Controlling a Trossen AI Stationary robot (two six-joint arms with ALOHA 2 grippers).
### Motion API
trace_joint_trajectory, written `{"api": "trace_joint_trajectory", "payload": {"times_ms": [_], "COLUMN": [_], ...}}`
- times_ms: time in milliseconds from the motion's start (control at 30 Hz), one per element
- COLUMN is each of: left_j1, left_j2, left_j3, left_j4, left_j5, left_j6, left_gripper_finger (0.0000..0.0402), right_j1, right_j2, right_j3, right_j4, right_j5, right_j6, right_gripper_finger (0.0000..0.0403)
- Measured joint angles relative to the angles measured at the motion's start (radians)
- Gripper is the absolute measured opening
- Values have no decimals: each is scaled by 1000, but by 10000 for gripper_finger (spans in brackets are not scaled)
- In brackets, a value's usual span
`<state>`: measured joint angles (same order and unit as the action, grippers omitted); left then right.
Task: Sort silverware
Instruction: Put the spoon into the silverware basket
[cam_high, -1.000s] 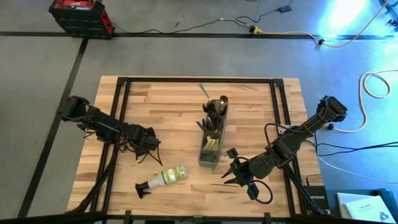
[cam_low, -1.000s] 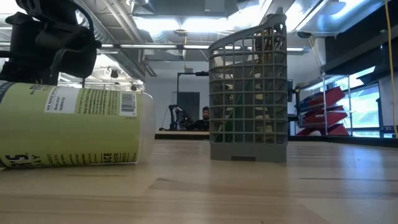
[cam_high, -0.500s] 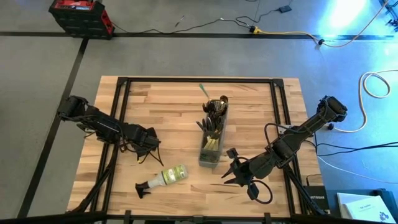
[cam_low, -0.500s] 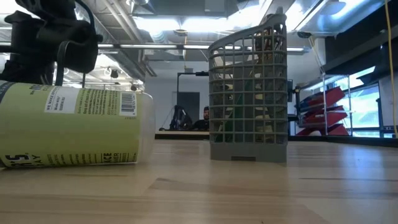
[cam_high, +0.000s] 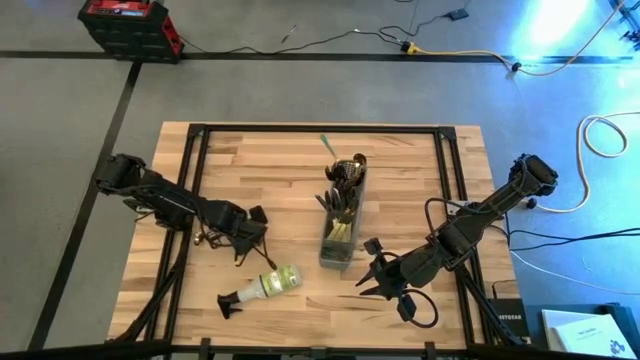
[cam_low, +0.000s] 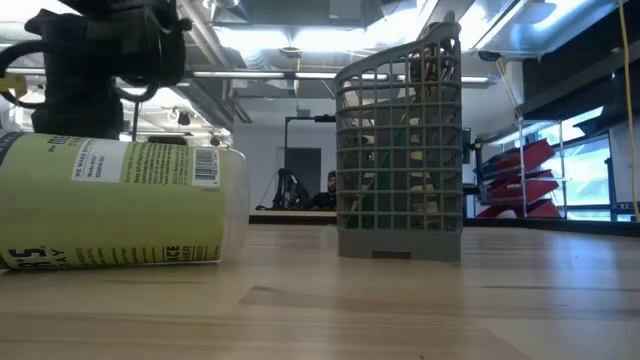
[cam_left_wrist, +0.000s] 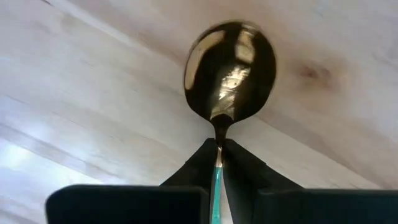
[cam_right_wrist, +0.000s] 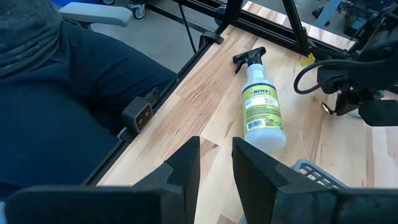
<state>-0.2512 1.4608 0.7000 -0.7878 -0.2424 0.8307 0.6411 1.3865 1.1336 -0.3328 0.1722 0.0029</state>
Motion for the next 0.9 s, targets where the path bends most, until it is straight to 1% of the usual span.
{"api": "trace_joint_trajectory", "payload": {"times_ms": [133, 500, 700, 900], "left_j1": [0, 3, 3, 3], "left_j2": [-1, -2, -2, -2], "left_j3": [34, 116, 141, 175], "left_j4": [18, -5, -9, -15], "left_j5": [-8, -51, -57, -61], "left_j6": [3, -5, -13, -78], "left_gripper_finger": [9, 1, 0, 0], "right_j1": [0, 0, 0, 0], "right_j2": [0, 0, 0, 0], "right_j3": [0, 0, 0, 0], "right_j4": [0, 0, 0, -2], "right_j5": [0, 0, -1, -8], "right_j6": [0, 0, 0, 34], "right_gripper_finger": [76, 76, 76, 76]}}
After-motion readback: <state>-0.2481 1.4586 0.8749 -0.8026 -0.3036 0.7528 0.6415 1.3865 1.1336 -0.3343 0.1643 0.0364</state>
